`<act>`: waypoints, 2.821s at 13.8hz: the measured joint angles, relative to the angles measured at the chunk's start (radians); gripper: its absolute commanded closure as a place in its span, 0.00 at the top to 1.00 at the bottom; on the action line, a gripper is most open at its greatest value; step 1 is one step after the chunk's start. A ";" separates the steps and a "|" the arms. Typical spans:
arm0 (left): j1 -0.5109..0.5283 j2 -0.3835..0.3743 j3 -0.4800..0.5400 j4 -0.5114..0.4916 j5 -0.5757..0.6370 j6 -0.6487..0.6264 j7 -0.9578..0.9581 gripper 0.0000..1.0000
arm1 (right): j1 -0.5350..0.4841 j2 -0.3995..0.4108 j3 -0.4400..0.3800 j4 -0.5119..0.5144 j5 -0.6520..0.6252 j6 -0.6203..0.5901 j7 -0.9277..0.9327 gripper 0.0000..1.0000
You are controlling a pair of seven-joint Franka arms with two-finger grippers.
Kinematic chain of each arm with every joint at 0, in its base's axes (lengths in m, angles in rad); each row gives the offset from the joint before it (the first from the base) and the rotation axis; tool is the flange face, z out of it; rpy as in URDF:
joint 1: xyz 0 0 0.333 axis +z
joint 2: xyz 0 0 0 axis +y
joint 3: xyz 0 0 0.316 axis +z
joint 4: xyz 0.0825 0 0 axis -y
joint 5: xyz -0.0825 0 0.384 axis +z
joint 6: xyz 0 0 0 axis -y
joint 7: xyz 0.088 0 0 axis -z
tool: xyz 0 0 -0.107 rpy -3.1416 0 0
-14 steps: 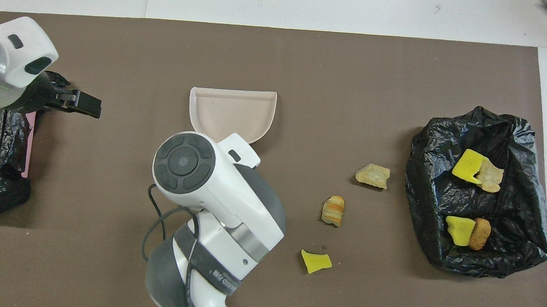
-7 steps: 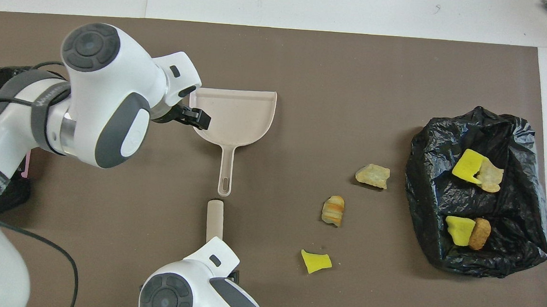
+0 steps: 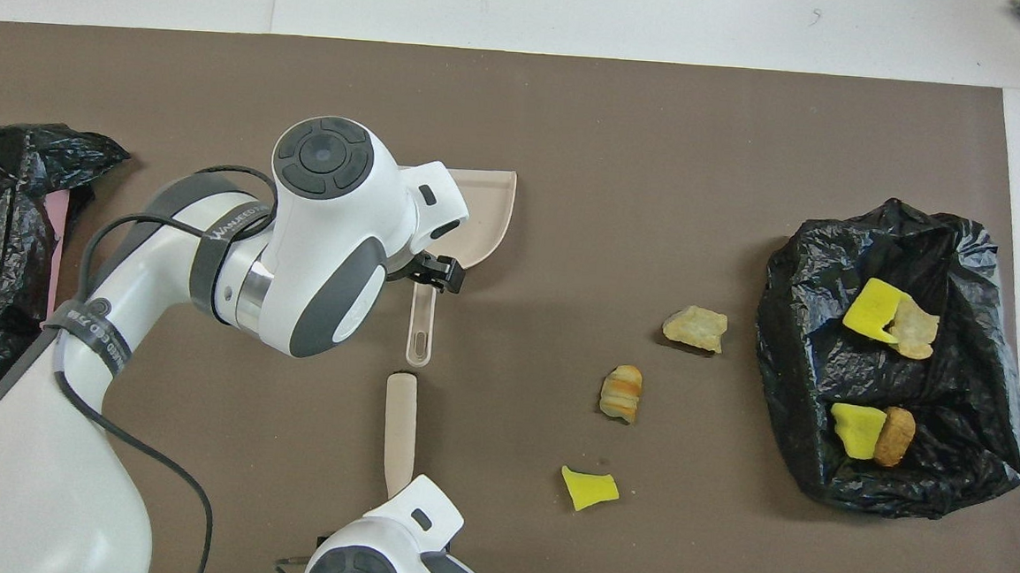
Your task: Sweep and dump trash in bin
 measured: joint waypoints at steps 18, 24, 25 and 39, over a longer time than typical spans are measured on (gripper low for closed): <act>-0.049 -0.002 0.014 -0.088 -0.001 0.027 -0.072 0.00 | 0.025 0.021 -0.001 -0.029 0.040 0.024 0.062 0.53; 0.005 -0.038 0.028 -0.033 0.054 0.021 0.003 0.00 | 0.031 0.003 -0.002 -0.028 0.008 0.018 0.094 0.43; 0.022 -0.050 0.030 -0.022 0.064 0.009 0.045 0.00 | 0.031 -0.001 -0.002 -0.028 0.001 0.018 0.095 0.35; 0.403 -0.126 0.042 -0.026 0.102 -0.076 1.305 0.00 | 0.028 -0.082 -0.011 -0.028 -0.142 -0.256 0.353 0.00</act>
